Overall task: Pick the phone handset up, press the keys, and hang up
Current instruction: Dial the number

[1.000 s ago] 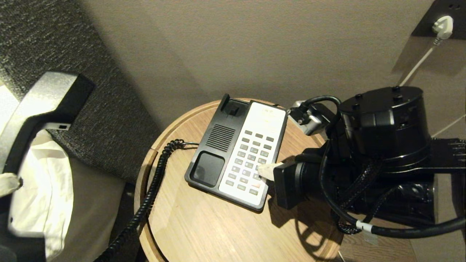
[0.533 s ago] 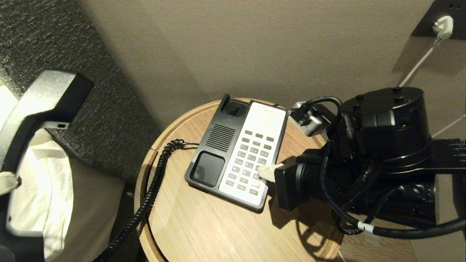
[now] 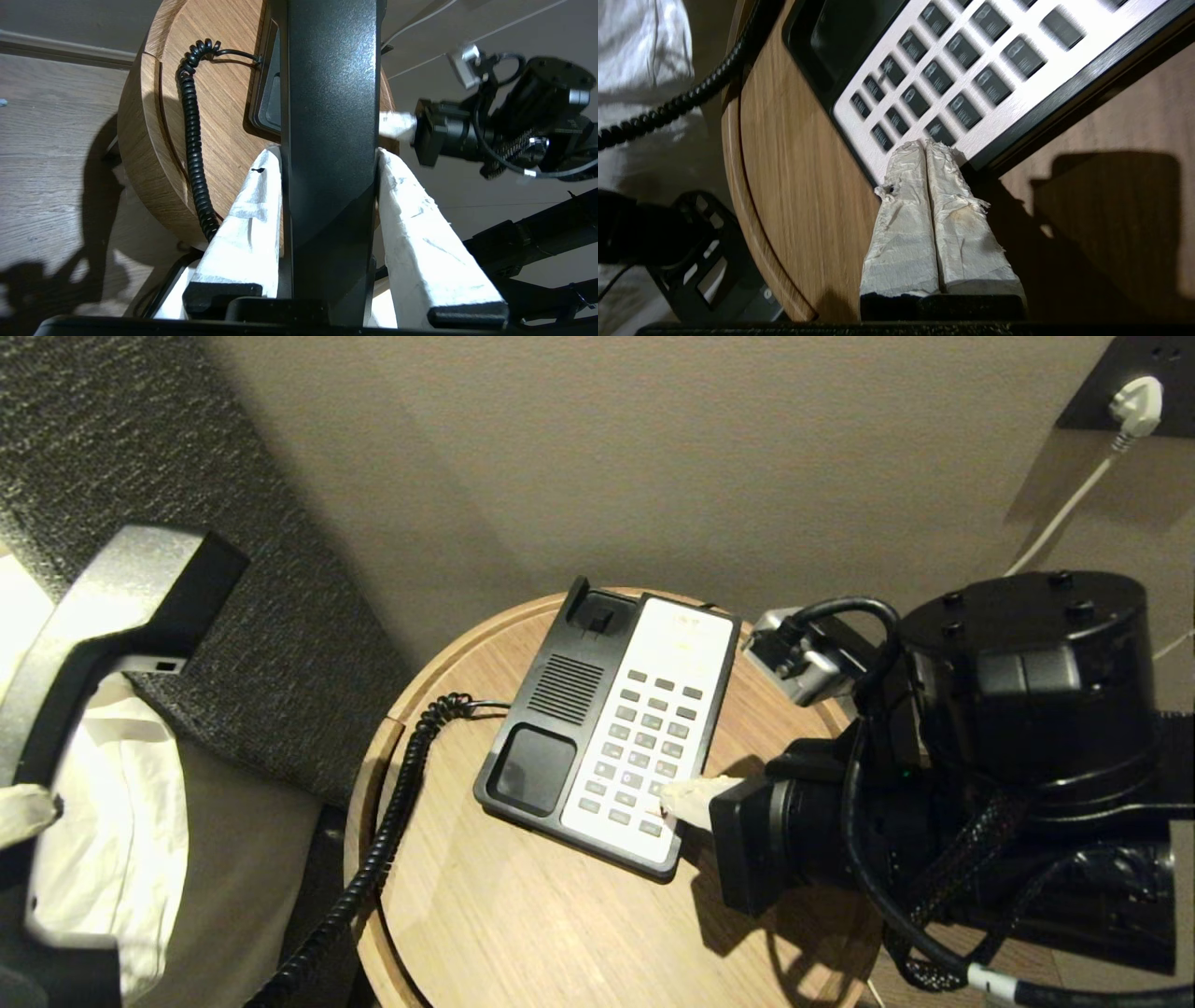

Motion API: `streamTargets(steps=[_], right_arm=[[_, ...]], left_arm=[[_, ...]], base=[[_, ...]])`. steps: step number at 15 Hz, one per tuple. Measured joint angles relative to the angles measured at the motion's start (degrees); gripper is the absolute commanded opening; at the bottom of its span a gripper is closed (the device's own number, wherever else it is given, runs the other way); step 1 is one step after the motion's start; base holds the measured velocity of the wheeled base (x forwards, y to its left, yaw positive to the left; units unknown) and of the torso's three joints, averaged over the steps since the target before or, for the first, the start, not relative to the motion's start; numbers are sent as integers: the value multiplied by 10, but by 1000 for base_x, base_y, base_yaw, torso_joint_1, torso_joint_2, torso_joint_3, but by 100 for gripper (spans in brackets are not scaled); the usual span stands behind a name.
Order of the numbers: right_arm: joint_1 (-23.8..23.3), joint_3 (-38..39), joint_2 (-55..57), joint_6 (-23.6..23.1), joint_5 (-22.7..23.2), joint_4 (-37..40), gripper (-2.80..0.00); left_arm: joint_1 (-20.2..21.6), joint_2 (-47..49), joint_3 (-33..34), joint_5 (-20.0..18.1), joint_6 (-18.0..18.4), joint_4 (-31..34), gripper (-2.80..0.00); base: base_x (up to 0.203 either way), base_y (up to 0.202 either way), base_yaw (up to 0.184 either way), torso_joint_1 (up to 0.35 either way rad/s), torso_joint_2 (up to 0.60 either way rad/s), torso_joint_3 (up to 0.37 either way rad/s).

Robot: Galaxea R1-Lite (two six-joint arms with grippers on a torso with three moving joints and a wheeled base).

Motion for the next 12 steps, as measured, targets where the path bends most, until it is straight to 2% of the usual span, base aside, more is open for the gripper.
streamTargets(steps=[12], right_arm=[[14, 18, 5, -2, -1, -2, -280]], left_arm=[[0, -3, 1, 0, -1, 1, -280]], base=[[0, 0, 0, 0, 0, 0]])
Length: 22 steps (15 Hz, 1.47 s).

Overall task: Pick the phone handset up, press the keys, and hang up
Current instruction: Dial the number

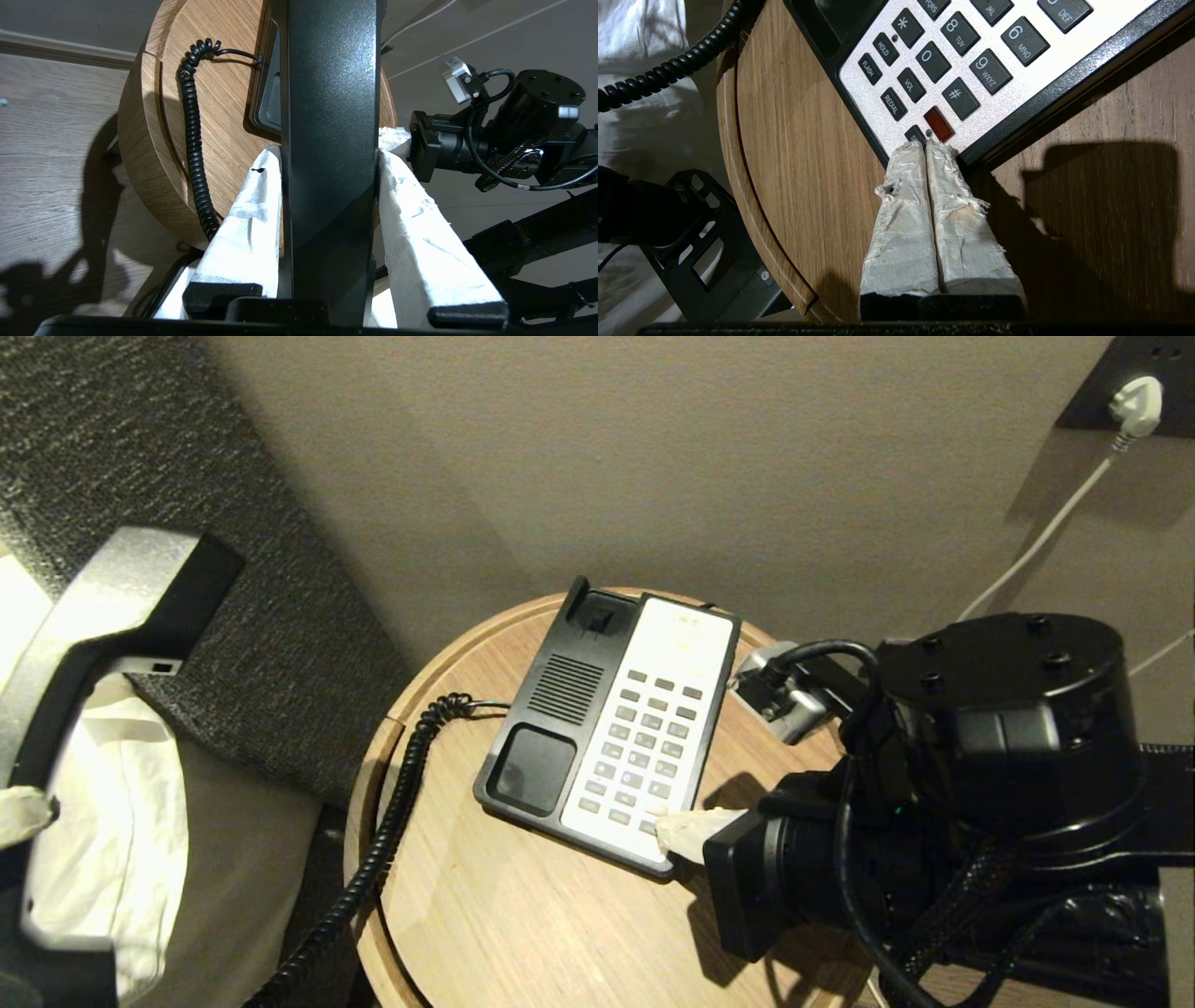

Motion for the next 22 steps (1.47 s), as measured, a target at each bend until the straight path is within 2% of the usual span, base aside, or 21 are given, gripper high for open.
streamTargets(steps=[16, 22], right_arm=[[-2, -2, 17, 1, 0, 0, -280], [-2, 7, -13, 2, -4, 4, -280]], left_arm=[[0, -5, 2, 1, 0, 0, -280], [0, -5, 12, 1, 0, -1, -280]], base=[[0, 0, 0, 0, 0, 0], [0, 0, 0, 0, 0, 0]])
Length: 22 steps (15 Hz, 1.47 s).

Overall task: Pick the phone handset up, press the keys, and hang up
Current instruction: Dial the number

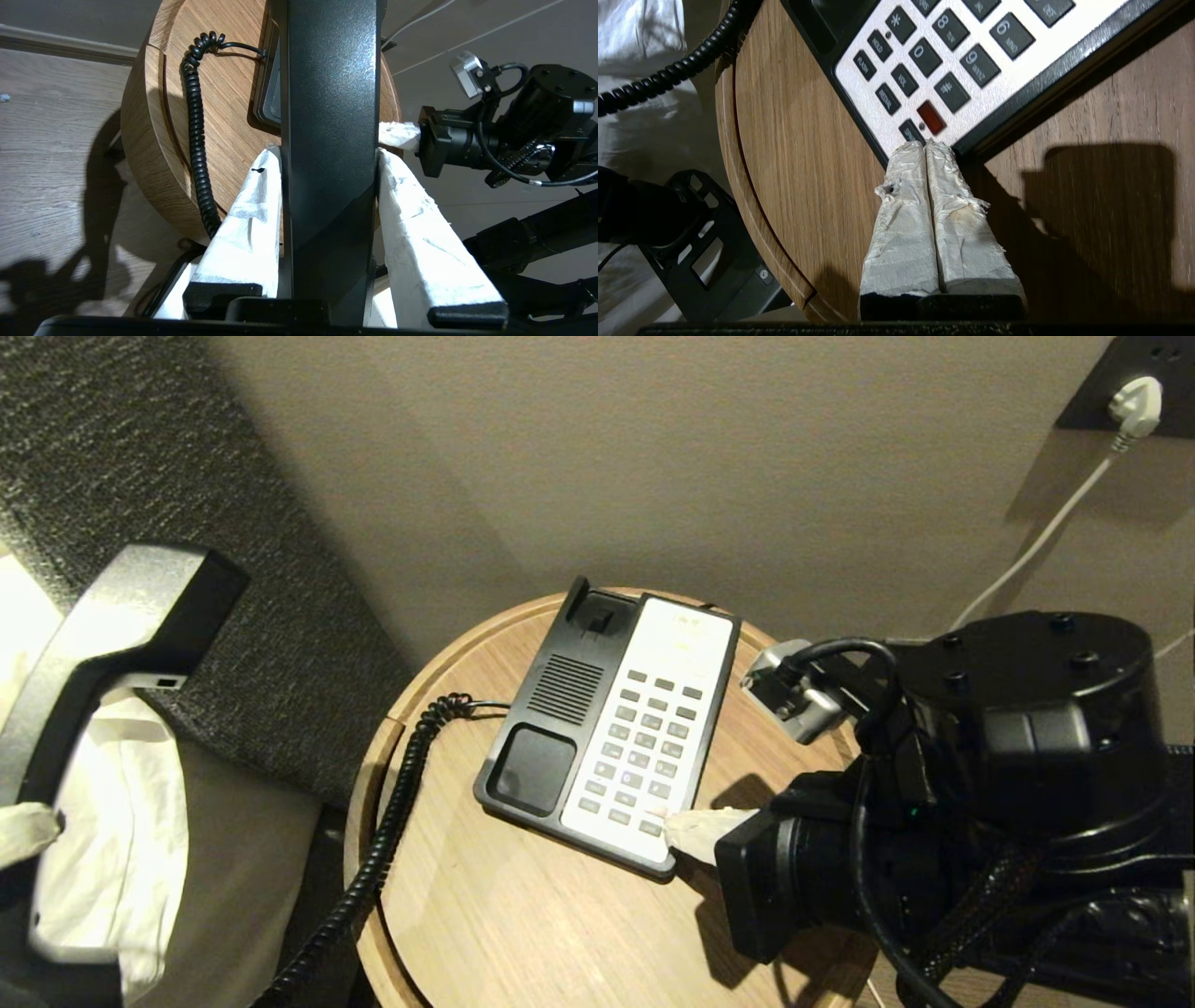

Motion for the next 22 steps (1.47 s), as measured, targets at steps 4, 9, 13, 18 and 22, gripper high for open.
streamTargets(steps=[4, 9, 13, 18, 22], right_arm=[[0, 5, -13, 0, 0, 0, -280], [0, 11, -17, 0, 1, -2, -280], [0, 2, -3, -2, 1, -4, -280], [0, -9, 19, -2, 1, -6, -280], [0, -17, 29, -2, 1, -5, -280]], left_arm=[[0, 3, 0, 0, 1, 0, -280], [-1, 7, 0, 0, 1, 0, -280], [-1, 7, -3, -1, 0, 0, -280], [0, 2, -3, -1, 0, 0, -280], [0, 1, -2, -1, 0, 0, -280]], base=[[0, 0, 0, 0, 0, 0], [0, 0, 0, 0, 0, 0], [0, 0, 0, 0, 0, 0], [0, 0, 0, 0, 0, 0], [0, 0, 0, 0, 0, 0]])
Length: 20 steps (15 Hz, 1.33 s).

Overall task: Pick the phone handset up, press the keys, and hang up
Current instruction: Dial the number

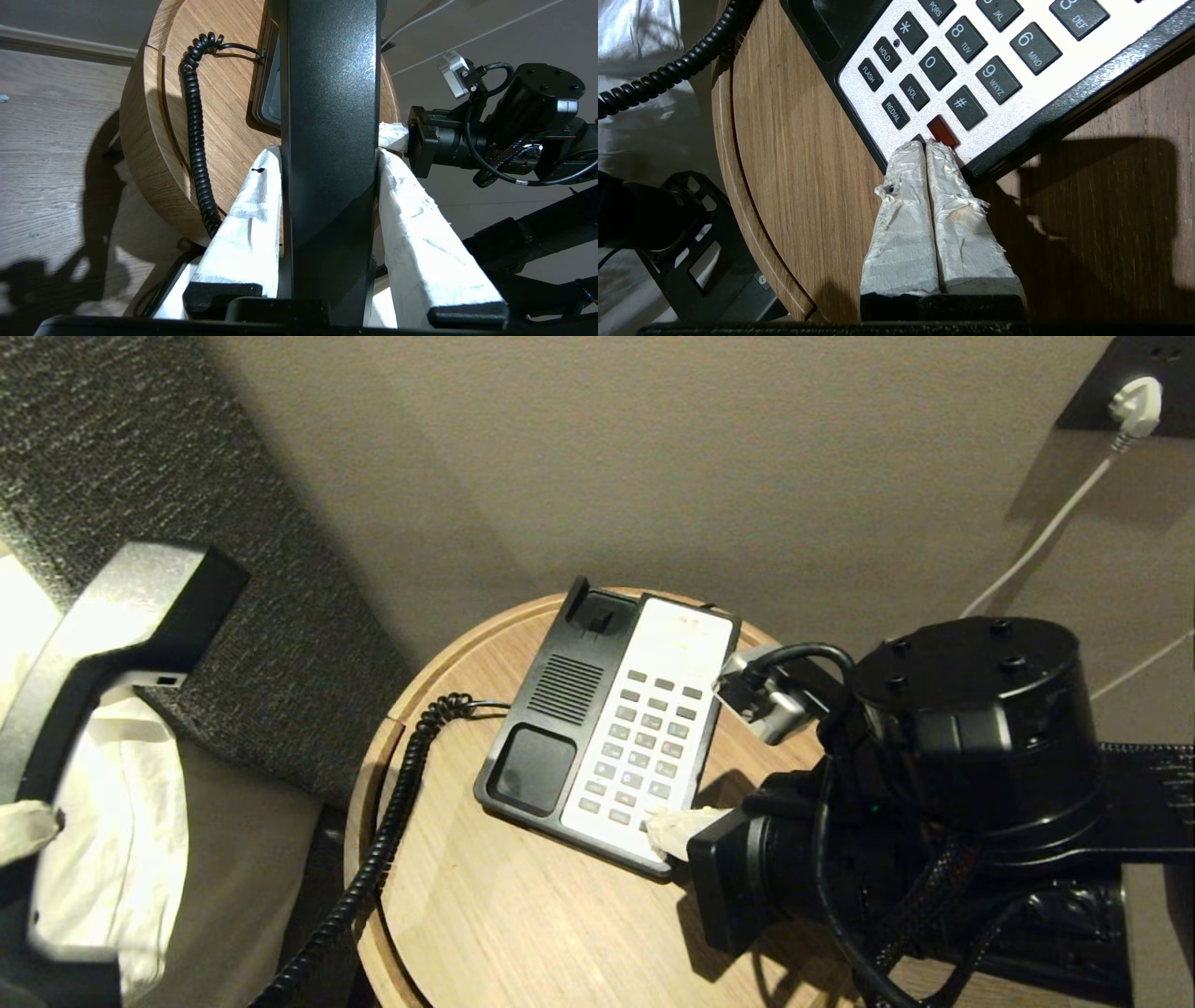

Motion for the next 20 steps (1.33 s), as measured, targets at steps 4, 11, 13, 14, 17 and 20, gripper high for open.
streamTargets(steps=[4, 11, 13, 14, 17, 20], right_arm=[[0, 2, 4, 0, -1, 0, -280], [0, -1, 1, 1, -2, 2, -280], [0, 3, -11, 1, -3, 2, -280], [0, 3, -17, 0, -4, 3, -280], [0, 4, -37, 0, -4, 5, -280], [-4, 14, -58, 1, -4, 6, -280]], left_arm=[[0, 0, -2, 0, 0, 0, -280], [0, -7, 11, 0, 0, 0, -280], [-1, -7, 17, 1, 1, 0, -280], [-1, -4, 17, 0, 1, 0, -280], [-1, 13, 12, 1, 3, -2, -280], [-1, 42, -4, 1, 9, -12, -280]], base=[[0, 0, 0, 0, 0, 0], [0, 0, 0, 0, 0, 0], [0, 0, 0, 0, 0, 0], [0, 0, 0, 0, 0, 0], [0, 0, 0, 0, 0, 0], [0, 0, 0, 0, 0, 0]])
